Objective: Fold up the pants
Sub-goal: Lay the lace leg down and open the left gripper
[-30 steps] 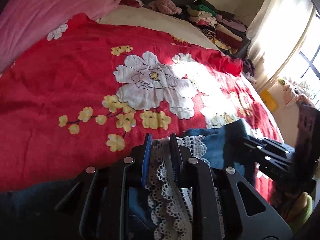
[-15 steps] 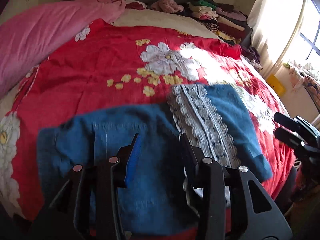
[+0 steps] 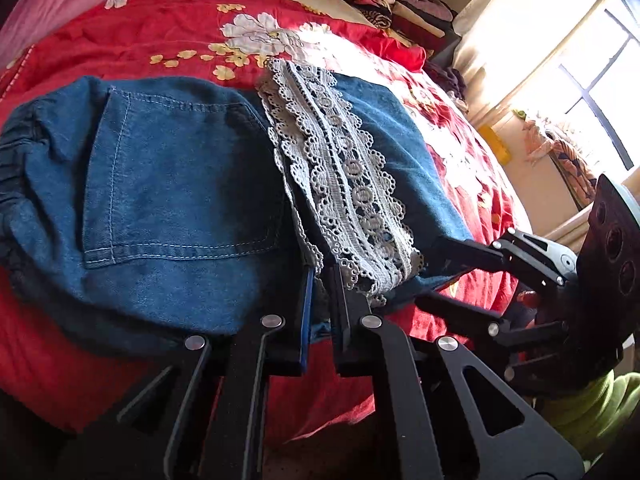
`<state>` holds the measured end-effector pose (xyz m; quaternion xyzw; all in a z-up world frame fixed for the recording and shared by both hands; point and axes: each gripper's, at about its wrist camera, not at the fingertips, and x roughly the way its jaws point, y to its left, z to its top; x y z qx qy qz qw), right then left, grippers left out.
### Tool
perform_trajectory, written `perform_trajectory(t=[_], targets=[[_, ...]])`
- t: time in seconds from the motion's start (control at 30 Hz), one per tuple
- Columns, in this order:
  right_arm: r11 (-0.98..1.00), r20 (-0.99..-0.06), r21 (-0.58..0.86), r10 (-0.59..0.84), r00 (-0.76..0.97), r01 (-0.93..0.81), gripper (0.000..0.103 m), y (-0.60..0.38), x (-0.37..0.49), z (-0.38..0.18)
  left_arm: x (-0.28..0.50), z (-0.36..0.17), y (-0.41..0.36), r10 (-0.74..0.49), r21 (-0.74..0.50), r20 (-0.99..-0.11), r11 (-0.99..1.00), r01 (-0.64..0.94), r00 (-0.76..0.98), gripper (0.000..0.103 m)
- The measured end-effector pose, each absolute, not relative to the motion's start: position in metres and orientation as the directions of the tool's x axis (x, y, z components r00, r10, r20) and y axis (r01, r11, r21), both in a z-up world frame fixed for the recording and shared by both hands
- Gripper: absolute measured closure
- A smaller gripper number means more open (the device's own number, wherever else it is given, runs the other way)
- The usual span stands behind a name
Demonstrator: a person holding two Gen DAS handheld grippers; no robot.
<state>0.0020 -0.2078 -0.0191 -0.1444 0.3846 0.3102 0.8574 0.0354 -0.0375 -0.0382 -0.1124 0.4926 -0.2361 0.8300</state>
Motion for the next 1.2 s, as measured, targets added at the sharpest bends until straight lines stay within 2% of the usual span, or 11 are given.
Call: perform_trajectory(t=[0.17,0.3,0.43,0.57,0.63,0.67,0.7,0.97,1.07,1.13,1.2], targets=[[0.82,-0.733,0.034,0.409,0.544,-0.571,0.062,-0.237,0.007,-0.016,0.026,-0.011,-0.019,-0.4,-0.309,-0.77,0.915,0.258,0.497,0.1],[0.855,-0.707,0.123,0.431,0.561,-0.503,0.062,-0.262,0.016,-0.014,0.015,0.015,-0.031,-0.447,-0.314,-0.734,0.891,0.328,0.511,0.097],[0.882,-0.706,0.162,0.416,0.573,-0.442,0.061,-0.276,0.024,-0.017,0.023,-0.002,-0.062,-0.526,-0.405,-0.746,0.845,0.348,0.408,0.073],[0.893,-0.688,0.2,0.421,0.591,-0.404,0.06,-0.292,0.025,-0.016,0.038,-0.027,-0.073,-0.522,-0.444,-0.78,0.85,0.284,0.345,0.062],[0.897,-0.683,0.222,0.423,0.596,-0.382,0.06,-0.299,0.027,-0.016,0.042,-0.034,-0.075,-0.496,-0.425,-0.794,0.866,0.263,0.351,0.067],[0.897,-0.681,0.233,0.426,0.596,-0.375,0.06,-0.302,0.028,-0.016,0.043,-0.035,-0.076,-0.499,-0.425,-0.788,0.864,0.268,0.361,0.078],[0.898,-0.68,0.239,0.426,0.597,-0.369,0.06,-0.304,0.029,-0.017,0.042,-0.034,-0.077,-0.492,-0.415,-0.787,0.868,0.272,0.372,0.103],[0.886,-0.659,0.188,0.433,0.615,-0.423,0.06,-0.286,0.02,-0.007,0.03,-0.003,-0.046,-0.396,-0.285,-0.791,0.913,0.291,0.466,0.102],[0.889,-0.692,0.143,0.404,0.598,-0.435,0.06,-0.275,0.022,-0.014,0.035,-0.028,-0.042,-0.387,-0.299,-0.831,0.916,0.266,0.399,0.095],[0.903,-0.708,0.09,0.355,0.61,-0.42,0.06,-0.272,0.021,-0.016,0.032,-0.031,-0.041,-0.386,-0.3,-0.832,0.917,0.262,0.399,0.074],[0.907,-0.695,0.067,0.341,0.633,-0.415,0.06,-0.274,0.019,-0.011,0.03,-0.025,-0.039,-0.384,-0.297,-0.826,0.918,0.262,0.411,0.066]])
